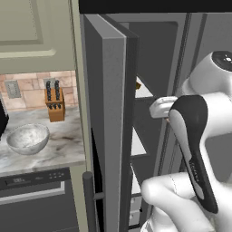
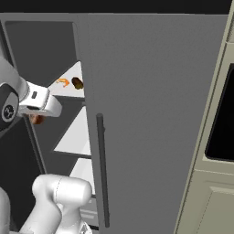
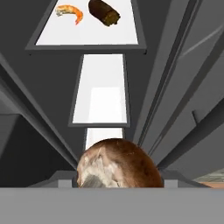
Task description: Take the shrimp, sweet potato, and mushroom from the freezer and place them in the bowl on the counter.
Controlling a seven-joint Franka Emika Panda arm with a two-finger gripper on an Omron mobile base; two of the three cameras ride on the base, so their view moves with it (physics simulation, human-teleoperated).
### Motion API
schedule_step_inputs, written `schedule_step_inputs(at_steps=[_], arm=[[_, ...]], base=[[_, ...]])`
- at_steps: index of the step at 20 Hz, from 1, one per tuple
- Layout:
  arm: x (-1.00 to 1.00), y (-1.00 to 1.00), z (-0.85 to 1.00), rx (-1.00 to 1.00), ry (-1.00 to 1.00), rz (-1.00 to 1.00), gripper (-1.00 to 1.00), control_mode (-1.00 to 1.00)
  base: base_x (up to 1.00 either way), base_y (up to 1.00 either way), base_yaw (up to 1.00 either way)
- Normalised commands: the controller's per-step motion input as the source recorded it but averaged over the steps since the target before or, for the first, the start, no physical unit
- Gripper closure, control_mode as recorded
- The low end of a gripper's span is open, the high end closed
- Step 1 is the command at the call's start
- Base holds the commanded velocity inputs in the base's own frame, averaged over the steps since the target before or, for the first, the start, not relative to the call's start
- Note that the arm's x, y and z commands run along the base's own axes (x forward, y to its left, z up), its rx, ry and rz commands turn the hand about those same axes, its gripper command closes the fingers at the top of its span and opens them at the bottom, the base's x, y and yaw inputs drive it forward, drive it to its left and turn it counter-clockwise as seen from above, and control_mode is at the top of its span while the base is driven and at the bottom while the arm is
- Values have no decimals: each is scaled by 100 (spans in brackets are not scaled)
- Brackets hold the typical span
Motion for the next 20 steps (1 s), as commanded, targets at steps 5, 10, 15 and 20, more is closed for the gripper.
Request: schedule_step_inputs(at_steps=[5, 10, 15, 20], arm=[[-48, -2, -3, 0, 0, 1, 100, -100], [-34, -23, -1, 0, 0, 1, 100, -100], [-1, -12, 0, 0, 0, 0, 100, -100], [0, 0, 0, 0, 0, 0, 100, 100]], base=[[0, 0, 0], [0, 0, 0], [0, 0, 0], [-11, -4, 0]])
